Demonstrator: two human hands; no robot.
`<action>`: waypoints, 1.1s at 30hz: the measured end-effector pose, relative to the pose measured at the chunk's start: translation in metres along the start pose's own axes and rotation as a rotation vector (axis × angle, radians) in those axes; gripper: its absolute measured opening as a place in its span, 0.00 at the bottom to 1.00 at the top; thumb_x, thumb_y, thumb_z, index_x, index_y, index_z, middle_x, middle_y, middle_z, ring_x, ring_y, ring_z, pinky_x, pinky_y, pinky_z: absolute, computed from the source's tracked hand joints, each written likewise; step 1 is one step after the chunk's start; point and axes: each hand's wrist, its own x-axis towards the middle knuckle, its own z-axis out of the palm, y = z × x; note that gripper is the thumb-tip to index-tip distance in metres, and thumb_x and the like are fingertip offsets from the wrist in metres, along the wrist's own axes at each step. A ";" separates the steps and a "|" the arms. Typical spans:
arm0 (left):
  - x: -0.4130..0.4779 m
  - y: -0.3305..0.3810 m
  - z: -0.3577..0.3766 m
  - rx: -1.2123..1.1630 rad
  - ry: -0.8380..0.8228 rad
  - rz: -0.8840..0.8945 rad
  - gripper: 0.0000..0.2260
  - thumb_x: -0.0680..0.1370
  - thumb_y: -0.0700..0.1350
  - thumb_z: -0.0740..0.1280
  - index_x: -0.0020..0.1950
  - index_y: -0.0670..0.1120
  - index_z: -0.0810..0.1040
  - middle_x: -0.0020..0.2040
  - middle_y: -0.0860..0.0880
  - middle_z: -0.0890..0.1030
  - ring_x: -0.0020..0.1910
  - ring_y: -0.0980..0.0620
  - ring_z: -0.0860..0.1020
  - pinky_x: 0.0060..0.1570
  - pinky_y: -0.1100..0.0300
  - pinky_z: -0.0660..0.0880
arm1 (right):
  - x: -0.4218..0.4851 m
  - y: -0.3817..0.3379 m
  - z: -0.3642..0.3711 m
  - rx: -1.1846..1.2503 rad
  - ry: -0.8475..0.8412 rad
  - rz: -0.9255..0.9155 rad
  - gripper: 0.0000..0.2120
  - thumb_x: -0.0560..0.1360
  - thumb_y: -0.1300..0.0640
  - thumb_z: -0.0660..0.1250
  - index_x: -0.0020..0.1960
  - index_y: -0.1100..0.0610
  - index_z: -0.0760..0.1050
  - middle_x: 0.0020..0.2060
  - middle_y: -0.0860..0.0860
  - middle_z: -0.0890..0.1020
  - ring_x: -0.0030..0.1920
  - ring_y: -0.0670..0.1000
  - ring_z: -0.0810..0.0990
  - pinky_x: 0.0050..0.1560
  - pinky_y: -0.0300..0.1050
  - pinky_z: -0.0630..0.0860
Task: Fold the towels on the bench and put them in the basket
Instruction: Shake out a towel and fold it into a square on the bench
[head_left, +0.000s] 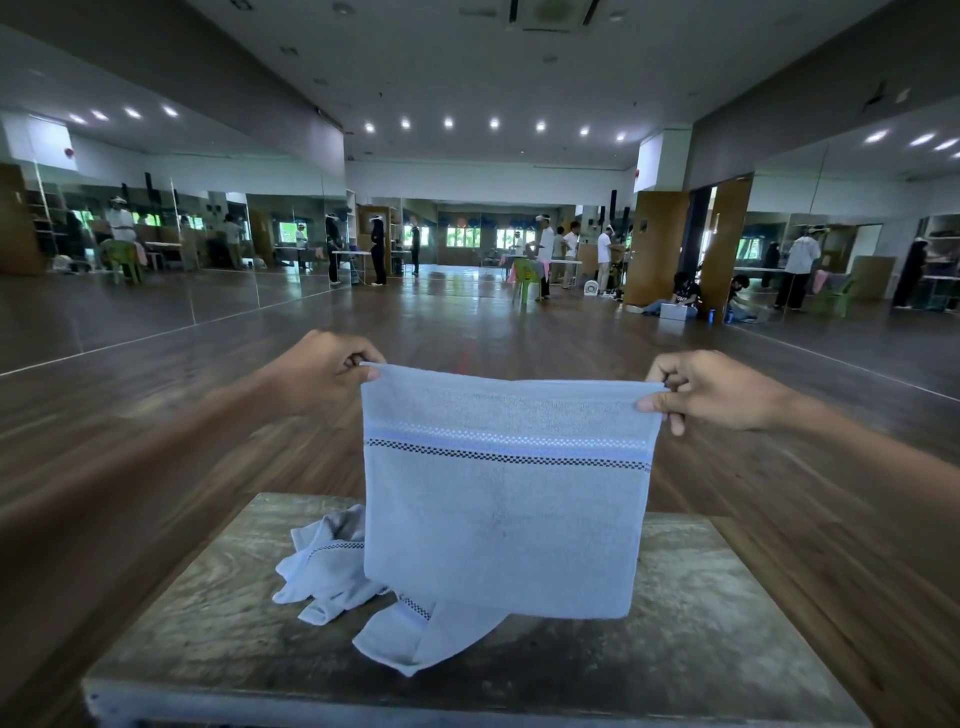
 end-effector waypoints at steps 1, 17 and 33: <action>-0.001 0.000 0.002 -0.002 -0.002 -0.003 0.06 0.78 0.42 0.65 0.52 0.45 0.80 0.41 0.60 0.78 0.39 0.66 0.76 0.39 0.75 0.68 | 0.001 0.001 -0.001 0.004 -0.004 -0.004 0.10 0.72 0.54 0.71 0.42 0.59 0.74 0.31 0.47 0.83 0.32 0.52 0.81 0.43 0.47 0.75; 0.017 -0.027 0.066 0.145 -0.123 -0.078 0.08 0.79 0.42 0.64 0.54 0.43 0.81 0.49 0.46 0.83 0.48 0.49 0.79 0.46 0.60 0.72 | 0.041 0.044 0.031 -0.040 -0.048 0.106 0.05 0.76 0.59 0.67 0.50 0.54 0.80 0.39 0.57 0.82 0.33 0.49 0.77 0.42 0.43 0.73; -0.090 -0.047 0.137 -0.464 -0.421 -0.140 0.05 0.74 0.48 0.67 0.47 0.49 0.79 0.47 0.48 0.83 0.49 0.52 0.81 0.52 0.62 0.75 | -0.035 0.082 0.113 0.101 -0.135 0.100 0.11 0.74 0.64 0.68 0.38 0.50 0.76 0.37 0.57 0.81 0.34 0.49 0.75 0.38 0.44 0.69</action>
